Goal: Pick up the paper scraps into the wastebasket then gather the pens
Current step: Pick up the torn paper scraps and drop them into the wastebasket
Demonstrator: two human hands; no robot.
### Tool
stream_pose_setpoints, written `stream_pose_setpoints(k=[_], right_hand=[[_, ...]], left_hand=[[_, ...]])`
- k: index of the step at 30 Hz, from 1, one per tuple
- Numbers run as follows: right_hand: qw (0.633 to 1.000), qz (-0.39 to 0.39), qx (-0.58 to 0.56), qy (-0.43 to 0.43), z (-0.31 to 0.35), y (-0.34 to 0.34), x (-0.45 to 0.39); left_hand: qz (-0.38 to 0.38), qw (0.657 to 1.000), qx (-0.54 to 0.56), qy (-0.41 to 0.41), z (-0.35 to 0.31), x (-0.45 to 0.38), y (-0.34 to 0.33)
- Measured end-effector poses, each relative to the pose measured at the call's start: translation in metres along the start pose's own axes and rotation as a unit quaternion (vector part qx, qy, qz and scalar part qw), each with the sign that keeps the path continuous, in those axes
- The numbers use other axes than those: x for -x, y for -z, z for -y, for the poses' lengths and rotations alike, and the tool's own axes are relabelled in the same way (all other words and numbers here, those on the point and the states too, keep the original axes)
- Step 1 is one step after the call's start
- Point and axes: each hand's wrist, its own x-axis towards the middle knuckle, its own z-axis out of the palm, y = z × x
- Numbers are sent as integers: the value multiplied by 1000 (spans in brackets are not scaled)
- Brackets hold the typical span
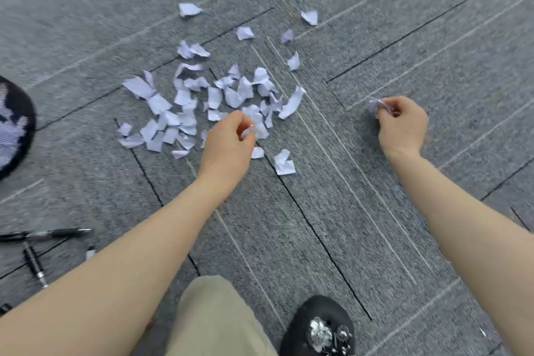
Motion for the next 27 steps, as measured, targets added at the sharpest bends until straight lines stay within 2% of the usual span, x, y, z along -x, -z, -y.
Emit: stream_pose_setpoints(k=[3, 6, 10, 13, 16, 19, 23, 25, 27], right_hand=[[995, 68, -79, 4, 35, -16, 43], [976, 148, -159, 35, 100, -37, 84], [937, 220, -235, 138, 210, -54, 127], [896, 249, -282, 235, 298, -56, 160], [864, 256, -309, 305, 376, -55, 195], [847, 293, -253, 364, 436, -58, 228], [829, 316, -70, 456, 493, -72, 263], [823, 320, 19, 468, 511, -85, 275], [833, 305, 54, 458, 521, -95, 288]], left_hand=[[-25, 998, 56, -8, -5, -2, 48], [-81, 990, 110, -27, -15, -3, 104], [-132, 979, 135, -81, -41, 1, 188], [-188, 969, 77, -143, -63, 11, 258], [-265, 953, -52, -135, -62, 27, 330], [-312, 947, -64, -49, -31, 39, 390], [-333, 941, 25, 57, 19, 49, 433], [-327, 939, 53, 93, 34, 57, 437], [-322, 936, 23, 143, 47, 62, 433]])
